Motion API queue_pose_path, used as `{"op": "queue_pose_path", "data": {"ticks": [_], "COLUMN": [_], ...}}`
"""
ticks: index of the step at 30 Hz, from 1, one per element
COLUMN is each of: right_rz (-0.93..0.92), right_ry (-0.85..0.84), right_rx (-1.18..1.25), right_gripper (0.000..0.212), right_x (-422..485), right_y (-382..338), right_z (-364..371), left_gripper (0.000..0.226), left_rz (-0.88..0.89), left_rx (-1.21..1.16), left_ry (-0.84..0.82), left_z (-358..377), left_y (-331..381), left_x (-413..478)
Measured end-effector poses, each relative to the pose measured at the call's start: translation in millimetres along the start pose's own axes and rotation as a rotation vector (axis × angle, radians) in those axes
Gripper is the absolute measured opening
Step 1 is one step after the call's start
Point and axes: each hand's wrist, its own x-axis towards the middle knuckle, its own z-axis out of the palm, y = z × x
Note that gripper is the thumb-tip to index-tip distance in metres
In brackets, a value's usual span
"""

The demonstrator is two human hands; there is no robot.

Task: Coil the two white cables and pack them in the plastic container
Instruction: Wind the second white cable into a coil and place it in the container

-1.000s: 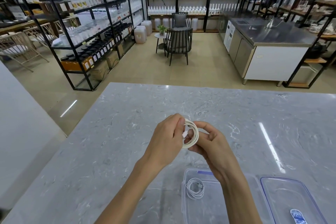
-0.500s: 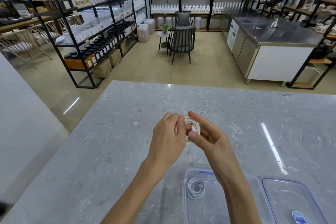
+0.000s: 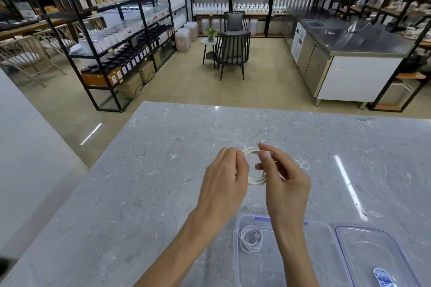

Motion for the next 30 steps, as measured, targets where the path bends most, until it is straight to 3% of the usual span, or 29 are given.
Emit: {"op": "queue_pose_path", "data": {"ticks": [6,11,14,17,19,23,27,30], "right_rz": [-0.090,-0.100,-0.013,0.234,0.363,0.380,0.452,0.532], "right_ry": [0.216,0.256,0.080,-0.312,-0.483,-0.458,-0.411,-0.434], "right_rx": [-0.055,-0.056,0.034,0.171,0.226,0.149,0.157,0.183], "right_gripper": [0.009,0.010,0.009,0.025,0.030,0.027,0.026,0.026], "right_x": [-2.5,-0.1,6.2,15.1,18.2,18.8,21.6,21.7], "right_y": [2.3,-3.3,-2.9,-2.1,-1.3,3.5,10.7,15.7], "right_z": [6.9,6.3,-3.0,-18.2,-24.3,-21.2,-23.0,-26.4], "left_gripper": [0.036,0.040,0.033,0.028,0.027,0.027,0.008,0.010], "left_rz": [-0.005,-0.008,-0.014,0.009,0.046,0.010,-0.158,-0.301], "left_rx": [-0.068,-0.135,-0.124,-0.118,-0.083,-0.072,-0.296,-0.450], "left_ry": [0.024,0.024,0.040,-0.022,-0.082,-0.152,-0.146,-0.111], "left_z": [14.1,23.8,18.0,4.2,-3.6,-11.5,-19.5,-18.6], "left_y": [12.1,13.1,6.4,-6.0,-13.2,-25.4,-33.6,-41.3], "left_x": [-15.6,-25.8,-17.5,-3.0,3.6,11.3,16.3,16.0]}}
